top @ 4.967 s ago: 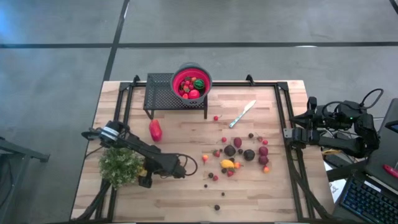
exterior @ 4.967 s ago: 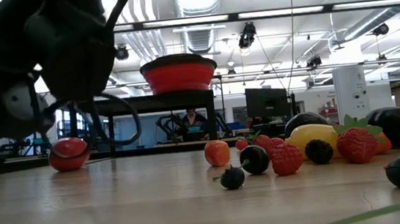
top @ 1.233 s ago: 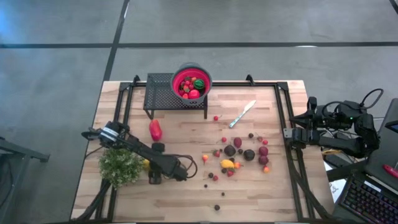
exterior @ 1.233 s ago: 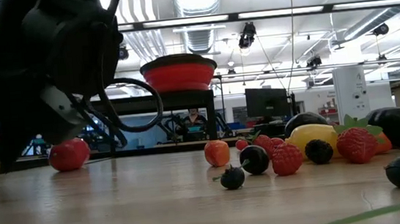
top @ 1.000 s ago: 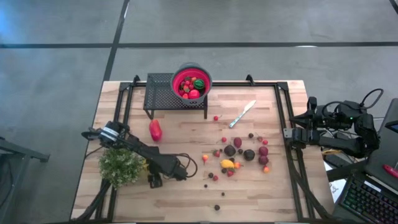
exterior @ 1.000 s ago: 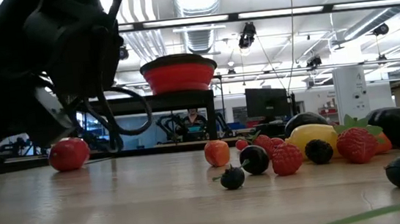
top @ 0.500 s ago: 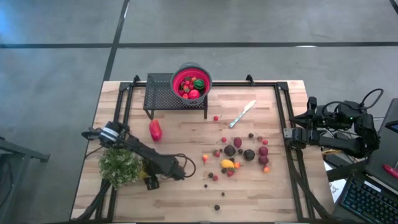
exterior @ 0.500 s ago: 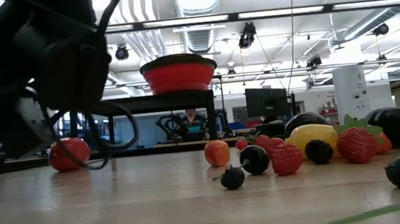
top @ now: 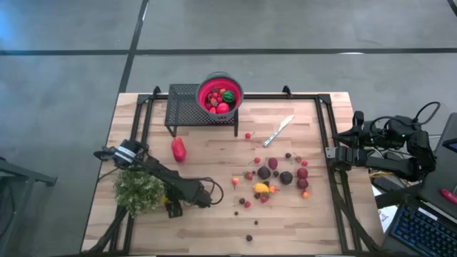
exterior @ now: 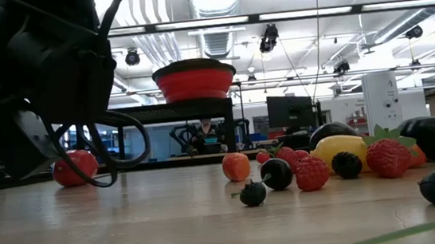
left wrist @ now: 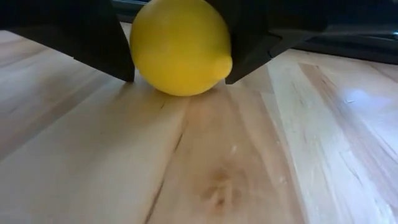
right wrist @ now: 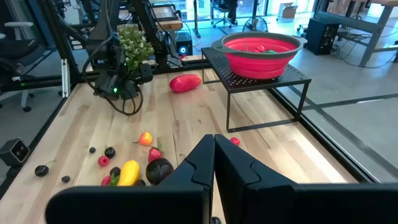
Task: Pick & Place Fruit
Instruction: Put the yellow lemon into the red gray strainer bowl on the shelf
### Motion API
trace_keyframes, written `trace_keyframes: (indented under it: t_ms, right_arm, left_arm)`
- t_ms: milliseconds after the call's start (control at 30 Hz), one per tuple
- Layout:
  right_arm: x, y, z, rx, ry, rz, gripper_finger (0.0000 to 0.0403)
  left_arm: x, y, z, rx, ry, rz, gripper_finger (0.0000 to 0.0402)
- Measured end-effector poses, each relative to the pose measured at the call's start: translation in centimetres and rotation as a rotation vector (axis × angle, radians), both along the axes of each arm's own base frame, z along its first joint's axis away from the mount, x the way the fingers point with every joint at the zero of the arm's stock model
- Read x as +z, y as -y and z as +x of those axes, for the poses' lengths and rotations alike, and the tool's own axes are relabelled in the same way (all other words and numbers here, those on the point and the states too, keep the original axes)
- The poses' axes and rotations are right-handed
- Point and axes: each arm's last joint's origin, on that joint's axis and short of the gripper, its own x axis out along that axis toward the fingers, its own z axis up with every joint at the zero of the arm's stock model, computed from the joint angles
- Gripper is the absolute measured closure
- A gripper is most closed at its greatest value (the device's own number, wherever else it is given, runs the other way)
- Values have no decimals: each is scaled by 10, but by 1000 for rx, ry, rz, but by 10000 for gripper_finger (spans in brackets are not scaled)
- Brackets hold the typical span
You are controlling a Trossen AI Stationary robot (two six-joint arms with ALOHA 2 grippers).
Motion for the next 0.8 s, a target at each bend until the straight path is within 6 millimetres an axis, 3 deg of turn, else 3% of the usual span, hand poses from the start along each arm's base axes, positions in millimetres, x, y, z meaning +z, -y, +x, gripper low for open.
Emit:
trace_keyframes:
  t_ms: [133,800]
  right_arm:
    - [0,0,0,0,1,0,394]
    - [0,0,0,0,0,-1,394]
  left_arm:
    - [0,0,0,-1,0,0,185]
    - [2,-10,10,23,24,-29,185]
